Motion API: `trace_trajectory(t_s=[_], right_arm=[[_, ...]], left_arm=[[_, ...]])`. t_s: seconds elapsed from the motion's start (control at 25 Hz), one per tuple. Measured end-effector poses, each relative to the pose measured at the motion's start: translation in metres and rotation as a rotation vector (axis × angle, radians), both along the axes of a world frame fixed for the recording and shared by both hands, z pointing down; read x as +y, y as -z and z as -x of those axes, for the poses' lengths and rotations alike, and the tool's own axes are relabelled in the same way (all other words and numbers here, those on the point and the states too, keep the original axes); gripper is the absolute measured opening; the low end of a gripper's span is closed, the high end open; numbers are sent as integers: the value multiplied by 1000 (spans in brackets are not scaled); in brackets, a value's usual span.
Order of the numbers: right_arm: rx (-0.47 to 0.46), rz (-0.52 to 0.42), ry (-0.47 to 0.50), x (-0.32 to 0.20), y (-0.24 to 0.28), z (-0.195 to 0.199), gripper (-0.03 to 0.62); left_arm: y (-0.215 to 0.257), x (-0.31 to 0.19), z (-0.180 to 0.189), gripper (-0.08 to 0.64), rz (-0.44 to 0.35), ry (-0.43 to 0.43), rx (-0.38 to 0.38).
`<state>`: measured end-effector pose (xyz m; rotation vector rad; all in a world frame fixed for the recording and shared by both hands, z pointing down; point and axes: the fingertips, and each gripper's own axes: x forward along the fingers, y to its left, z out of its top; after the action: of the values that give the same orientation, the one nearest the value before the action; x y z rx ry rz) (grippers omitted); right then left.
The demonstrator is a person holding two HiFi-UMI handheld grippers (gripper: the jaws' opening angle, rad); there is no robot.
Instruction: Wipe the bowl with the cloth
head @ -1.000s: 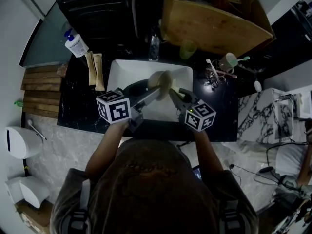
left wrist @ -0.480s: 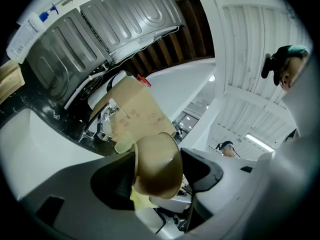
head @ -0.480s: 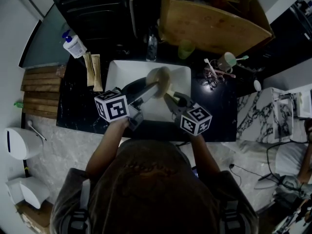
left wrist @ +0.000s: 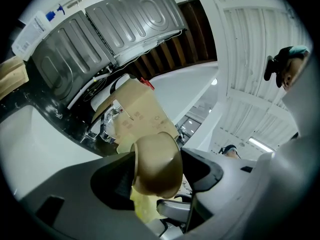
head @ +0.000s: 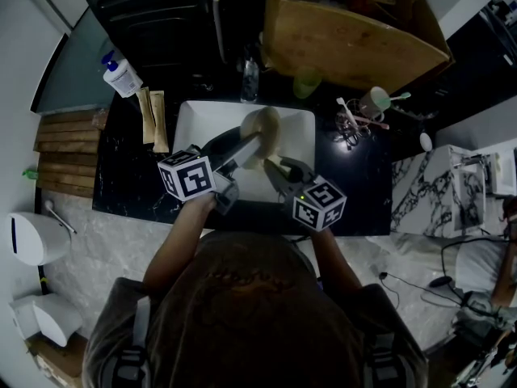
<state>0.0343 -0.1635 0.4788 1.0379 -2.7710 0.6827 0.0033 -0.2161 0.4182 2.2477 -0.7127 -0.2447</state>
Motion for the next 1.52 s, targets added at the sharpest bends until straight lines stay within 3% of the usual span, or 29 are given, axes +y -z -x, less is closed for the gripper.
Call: trace_trajectory(t_s=[0.6,0.84,1.08,1.52], right_arm=[[-36,-19,18,12,16,21,27],[-41,-32,38,17,24,29,27],[-9,-71,61,24,39,29,28],[56,-160,72,33,71,3,28]], left_arm=[[-14,-2,2,279,52,36,31],[-23,-4,5,281,36,51,-10],[-23,-2,6,281,74,42,31],[-38,-4,19,281,106,48,5]])
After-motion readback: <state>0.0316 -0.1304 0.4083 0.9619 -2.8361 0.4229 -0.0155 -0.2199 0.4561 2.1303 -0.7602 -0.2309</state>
